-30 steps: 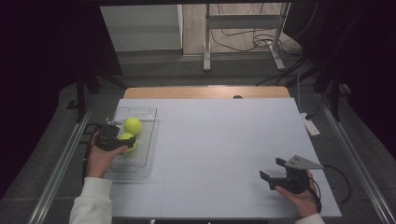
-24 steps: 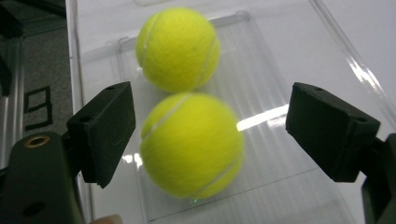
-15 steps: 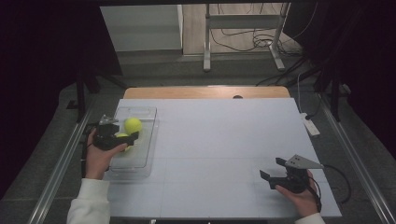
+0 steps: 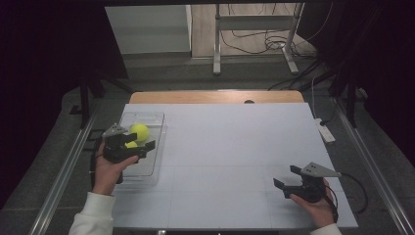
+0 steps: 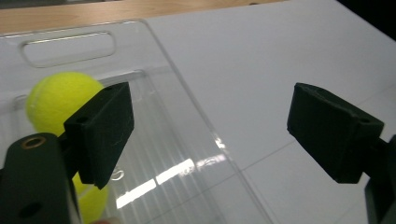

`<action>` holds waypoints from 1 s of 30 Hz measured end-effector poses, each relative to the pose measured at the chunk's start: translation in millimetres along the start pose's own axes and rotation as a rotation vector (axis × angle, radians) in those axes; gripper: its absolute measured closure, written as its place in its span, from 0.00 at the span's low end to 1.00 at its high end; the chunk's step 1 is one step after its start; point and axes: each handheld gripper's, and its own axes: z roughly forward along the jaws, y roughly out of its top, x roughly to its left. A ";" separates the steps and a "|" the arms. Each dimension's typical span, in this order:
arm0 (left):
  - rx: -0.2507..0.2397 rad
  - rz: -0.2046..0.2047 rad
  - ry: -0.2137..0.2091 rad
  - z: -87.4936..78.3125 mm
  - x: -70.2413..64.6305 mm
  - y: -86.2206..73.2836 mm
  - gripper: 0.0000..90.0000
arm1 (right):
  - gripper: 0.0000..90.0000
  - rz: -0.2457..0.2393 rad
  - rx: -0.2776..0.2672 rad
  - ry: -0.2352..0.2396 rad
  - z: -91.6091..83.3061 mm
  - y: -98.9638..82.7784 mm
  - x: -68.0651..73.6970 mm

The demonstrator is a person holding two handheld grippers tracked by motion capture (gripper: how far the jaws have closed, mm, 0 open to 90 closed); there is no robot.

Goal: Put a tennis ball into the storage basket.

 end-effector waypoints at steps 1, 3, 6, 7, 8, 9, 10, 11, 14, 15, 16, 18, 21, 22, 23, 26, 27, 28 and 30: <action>0.003 0.002 -0.001 0.2 -2.5 -2.0 0.18 | 0.15 0.001 -0.001 0.000 -0.2 0.0 0.0; 0.009 0.010 0.004 0.6 -7.1 -5.8 0.18 | 0.15 -0.001 -0.001 0.000 -0.5 -0.5 0.2; 0.017 0.016 -0.004 0.4 -10.0 -11.1 0.18 | 0.15 0.004 -0.002 0.002 -1.1 -0.9 0.1; 0.019 0.018 -0.003 0.2 -10.3 -13.1 0.18 | 0.15 0.004 -0.002 0.002 -1.2 -1.0 0.1; 0.019 0.018 -0.003 0.2 -10.3 -13.1 0.18 | 0.15 0.004 -0.002 0.002 -1.2 -1.0 0.1; 0.020 0.016 -0.003 -0.1 -10.4 -16.0 0.18 | 0.15 0.005 -0.002 0.002 -1.4 -1.1 0.2; 0.019 0.014 -0.003 -0.5 -10.2 -19.0 0.18 | 0.15 0.004 -0.001 0.002 -1.6 -1.3 0.3; 0.019 0.014 -0.003 -0.5 -10.2 -19.0 0.18 | 0.15 0.004 -0.001 0.002 -1.6 -1.3 0.3; 0.020 0.015 -0.013 -3.1 -10.3 -23.7 0.18 | 0.15 0.010 -0.004 -0.002 -3.0 -2.1 -0.9; 0.016 0.020 -0.012 -4.5 -10.5 -25.5 0.18 | 0.15 0.014 -0.004 -0.004 -3.3 -2.3 -1.6; 0.013 0.019 -0.011 -5.2 -10.8 -26.7 0.18 | 0.15 0.017 -0.004 -0.004 -3.5 -2.6 -2.3; 0.003 0.025 -0.013 -7.4 -11.3 -30.0 0.18 | 0.15 0.018 -0.003 -0.005 -3.6 -3.0 -2.9; -0.013 0.032 -0.026 -9.6 -14.3 -36.5 0.18 | 0.15 0.020 -0.005 -0.005 -3.6 -3.2 -3.2; -0.014 0.037 -0.033 -10.2 -16.3 -39.4 0.18 | 0.15 0.020 -0.006 -0.005 -3.7 -3.1 -3.1; -0.017 0.052 -0.031 -11.1 -18.4 -42.2 0.17 | 0.15 0.020 -0.007 -0.005 -3.9 -3.0 -3.0; -0.026 0.074 -0.035 -12.5 -22.4 -48.4 0.17 | 0.15 0.020 -0.008 -0.006 -4.3 -3.1 -3.6; -0.034 0.083 -0.033 -13.3 -24.6 -51.9 0.17 | 0.15 0.021 -0.008 -0.006 -4.8 -3.0 -3.7; -0.034 0.083 -0.033 -13.3 -24.6 -51.9 0.17 | 0.15 0.021 -0.012 -0.009 -5.5 -2.6 -3.7; -0.038 0.094 -0.038 -14.6 -27.1 -57.9 0.17 | 0.15 0.022 -0.017 -0.006 -5.9 -2.3 -3.3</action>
